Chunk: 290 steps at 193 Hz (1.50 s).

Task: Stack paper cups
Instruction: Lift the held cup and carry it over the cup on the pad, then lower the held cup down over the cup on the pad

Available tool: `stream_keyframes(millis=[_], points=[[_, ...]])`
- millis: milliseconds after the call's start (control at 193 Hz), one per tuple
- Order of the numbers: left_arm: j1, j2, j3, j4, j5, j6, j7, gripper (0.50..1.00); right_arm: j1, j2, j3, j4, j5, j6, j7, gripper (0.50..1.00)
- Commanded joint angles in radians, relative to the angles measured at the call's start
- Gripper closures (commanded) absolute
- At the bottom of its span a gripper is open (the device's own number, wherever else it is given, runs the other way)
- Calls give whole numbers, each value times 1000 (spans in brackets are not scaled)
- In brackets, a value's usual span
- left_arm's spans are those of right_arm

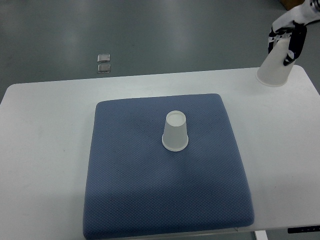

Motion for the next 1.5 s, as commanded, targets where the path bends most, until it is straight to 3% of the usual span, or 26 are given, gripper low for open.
stream_keyframes(millis=[0, 140, 388, 642, 844, 1201, 1496], points=[[-1, 0, 1, 0, 2, -1, -1, 500, 143, -19, -1, 52, -2, 32, 1, 908], [-3, 0, 0, -3, 3, -2, -1, 500, 237, -26, -9, 142, 0, 32, 1, 908], [-3, 0, -2, -2, 2, -2, -1, 500, 234, 50, 30, 145, 33, 32, 7, 906], [-1, 0, 0, -2, 2, -2, -1, 500, 215, 301, 69, 145, 236, 32, 7, 906], [-1, 0, 0, -2, 2, -2, -1, 500, 202, 459, 92, 141, 332, -27, 7, 902], [-1, 0, -2, 4, 0, -2, -1, 500, 109, 496, 89, 130, 340, -140, 4, 897], [-1, 0, -3, 10, 0, -1, -1, 500, 65, 496, 86, 130, 340, -152, 4, 895]])
